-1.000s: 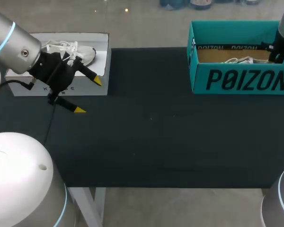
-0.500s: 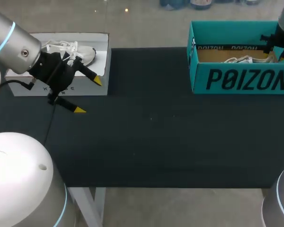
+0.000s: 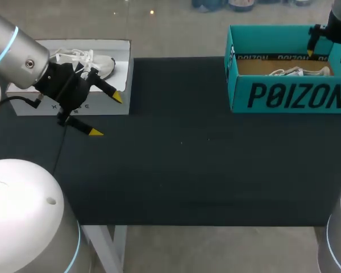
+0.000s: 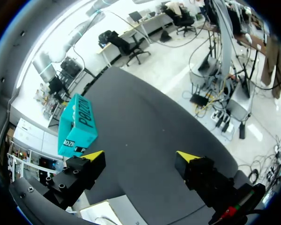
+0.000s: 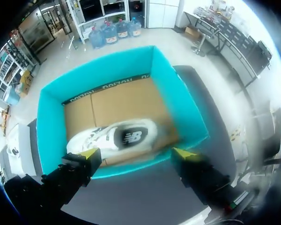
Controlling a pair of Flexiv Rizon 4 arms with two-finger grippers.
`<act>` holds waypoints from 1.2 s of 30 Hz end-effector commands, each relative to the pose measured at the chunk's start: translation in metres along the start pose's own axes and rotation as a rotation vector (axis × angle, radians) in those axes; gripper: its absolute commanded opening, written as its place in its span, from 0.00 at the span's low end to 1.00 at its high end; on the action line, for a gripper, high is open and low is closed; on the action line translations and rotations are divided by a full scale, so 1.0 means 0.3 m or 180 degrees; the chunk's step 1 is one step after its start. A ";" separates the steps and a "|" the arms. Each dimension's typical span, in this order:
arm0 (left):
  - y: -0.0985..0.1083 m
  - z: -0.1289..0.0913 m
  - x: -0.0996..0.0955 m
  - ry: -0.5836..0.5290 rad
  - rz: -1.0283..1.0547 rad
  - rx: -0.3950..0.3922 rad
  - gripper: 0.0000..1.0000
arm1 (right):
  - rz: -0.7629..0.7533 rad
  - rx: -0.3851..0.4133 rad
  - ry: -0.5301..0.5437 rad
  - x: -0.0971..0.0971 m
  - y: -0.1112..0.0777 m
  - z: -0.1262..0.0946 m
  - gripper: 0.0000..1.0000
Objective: Take the shoe out of the shoebox, open the shoe tongue, remove and reinsert the insole, then place the shoe into the shoebox
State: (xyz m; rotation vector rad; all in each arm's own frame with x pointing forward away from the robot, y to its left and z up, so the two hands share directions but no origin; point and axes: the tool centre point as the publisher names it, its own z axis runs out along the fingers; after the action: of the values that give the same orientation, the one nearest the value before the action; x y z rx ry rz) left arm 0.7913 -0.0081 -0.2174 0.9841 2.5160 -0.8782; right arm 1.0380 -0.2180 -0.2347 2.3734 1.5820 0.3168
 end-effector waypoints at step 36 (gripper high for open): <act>0.178 -0.159 0.056 0.0513 0.0869 -0.0335 1.00 | 0.0025 -0.0174 -0.0011 -0.010 -0.078 -0.092 1.00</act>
State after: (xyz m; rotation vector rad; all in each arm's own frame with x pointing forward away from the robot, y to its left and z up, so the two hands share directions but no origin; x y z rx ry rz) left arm 0.8049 0.0405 -0.2221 1.2924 2.4540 -0.5745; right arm 1.0073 -0.2097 -0.2167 2.3378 1.5444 0.3540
